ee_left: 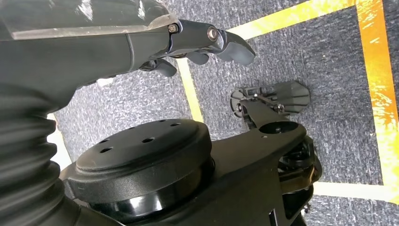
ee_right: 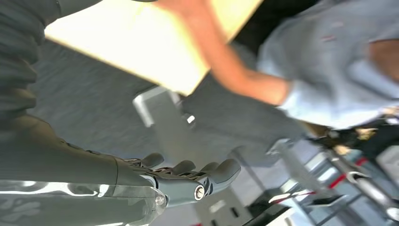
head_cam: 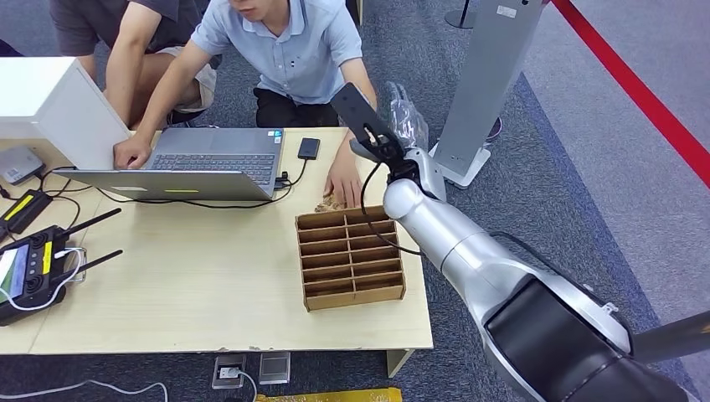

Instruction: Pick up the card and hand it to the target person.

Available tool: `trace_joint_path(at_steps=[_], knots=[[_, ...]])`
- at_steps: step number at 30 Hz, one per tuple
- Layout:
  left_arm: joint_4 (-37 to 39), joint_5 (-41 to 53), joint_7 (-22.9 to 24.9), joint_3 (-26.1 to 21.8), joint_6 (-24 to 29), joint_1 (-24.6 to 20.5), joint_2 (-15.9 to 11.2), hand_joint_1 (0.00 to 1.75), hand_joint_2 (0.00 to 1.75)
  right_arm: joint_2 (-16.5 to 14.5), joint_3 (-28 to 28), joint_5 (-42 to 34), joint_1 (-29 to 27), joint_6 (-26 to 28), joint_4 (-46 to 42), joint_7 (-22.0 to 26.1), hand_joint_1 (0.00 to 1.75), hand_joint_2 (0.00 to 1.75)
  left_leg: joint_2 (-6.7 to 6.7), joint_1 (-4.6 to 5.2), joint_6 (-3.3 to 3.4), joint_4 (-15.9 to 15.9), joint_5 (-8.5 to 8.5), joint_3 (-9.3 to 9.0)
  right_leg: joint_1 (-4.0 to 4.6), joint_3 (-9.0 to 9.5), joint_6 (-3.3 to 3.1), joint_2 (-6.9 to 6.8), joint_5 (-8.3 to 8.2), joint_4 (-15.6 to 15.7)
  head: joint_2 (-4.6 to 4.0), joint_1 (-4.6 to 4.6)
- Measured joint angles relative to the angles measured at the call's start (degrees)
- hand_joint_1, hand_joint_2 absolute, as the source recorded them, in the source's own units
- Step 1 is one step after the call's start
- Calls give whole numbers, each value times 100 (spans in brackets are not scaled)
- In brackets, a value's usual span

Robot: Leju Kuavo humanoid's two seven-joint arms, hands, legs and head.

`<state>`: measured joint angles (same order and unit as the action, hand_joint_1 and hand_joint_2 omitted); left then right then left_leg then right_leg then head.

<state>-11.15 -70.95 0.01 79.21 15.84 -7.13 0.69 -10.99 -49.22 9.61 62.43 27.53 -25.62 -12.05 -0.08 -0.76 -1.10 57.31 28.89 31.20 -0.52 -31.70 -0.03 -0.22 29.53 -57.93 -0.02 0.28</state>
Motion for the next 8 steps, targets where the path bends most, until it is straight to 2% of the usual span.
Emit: trace_joint_path(at_steps=[4,8], knots=[[3,-58,-2,0,-5,12,-26,0,175,93,46,-511,22,-97,-562,-5,0,175,0,0,0,0,0,-2,0,0,0,-1,0,0,0,-4],[3,-96,-16,0,-33,24,-46,0,175,347,90,-866,-71,-206,-1335,-58,0,175,0,0,0,2,0,-5,0,0,0,-1,0,1,0,-6]])
